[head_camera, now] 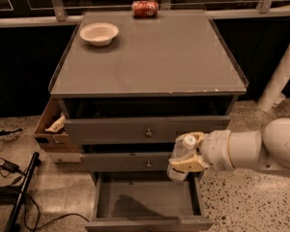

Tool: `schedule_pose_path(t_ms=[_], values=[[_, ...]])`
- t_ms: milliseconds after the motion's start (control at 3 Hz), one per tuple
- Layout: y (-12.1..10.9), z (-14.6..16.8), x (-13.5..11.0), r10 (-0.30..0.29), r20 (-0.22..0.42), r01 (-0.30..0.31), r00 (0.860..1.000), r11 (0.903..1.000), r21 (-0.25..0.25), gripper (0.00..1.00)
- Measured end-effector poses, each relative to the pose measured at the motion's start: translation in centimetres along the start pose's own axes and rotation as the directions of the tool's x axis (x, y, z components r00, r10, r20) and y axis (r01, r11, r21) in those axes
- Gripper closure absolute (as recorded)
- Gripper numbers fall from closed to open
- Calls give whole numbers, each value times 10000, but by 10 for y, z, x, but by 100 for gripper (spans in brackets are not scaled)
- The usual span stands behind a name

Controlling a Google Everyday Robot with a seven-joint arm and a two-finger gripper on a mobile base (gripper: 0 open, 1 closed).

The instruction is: Place blue plastic bottle into bottom drawer

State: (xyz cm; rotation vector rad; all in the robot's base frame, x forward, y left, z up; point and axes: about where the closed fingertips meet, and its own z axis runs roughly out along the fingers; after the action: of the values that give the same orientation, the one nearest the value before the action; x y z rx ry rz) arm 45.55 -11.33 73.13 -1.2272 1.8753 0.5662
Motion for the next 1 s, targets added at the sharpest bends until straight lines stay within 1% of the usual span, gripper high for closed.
schedule_pose_path(t_ms=[333,667,1000], values=[[11,45,47,-198,290,202,9994,9997,-156,100],[22,97,89,-390,673,421,9970,9981,-454,100],[40,155,145,-247,855,325,9960,9953,-912,100]])
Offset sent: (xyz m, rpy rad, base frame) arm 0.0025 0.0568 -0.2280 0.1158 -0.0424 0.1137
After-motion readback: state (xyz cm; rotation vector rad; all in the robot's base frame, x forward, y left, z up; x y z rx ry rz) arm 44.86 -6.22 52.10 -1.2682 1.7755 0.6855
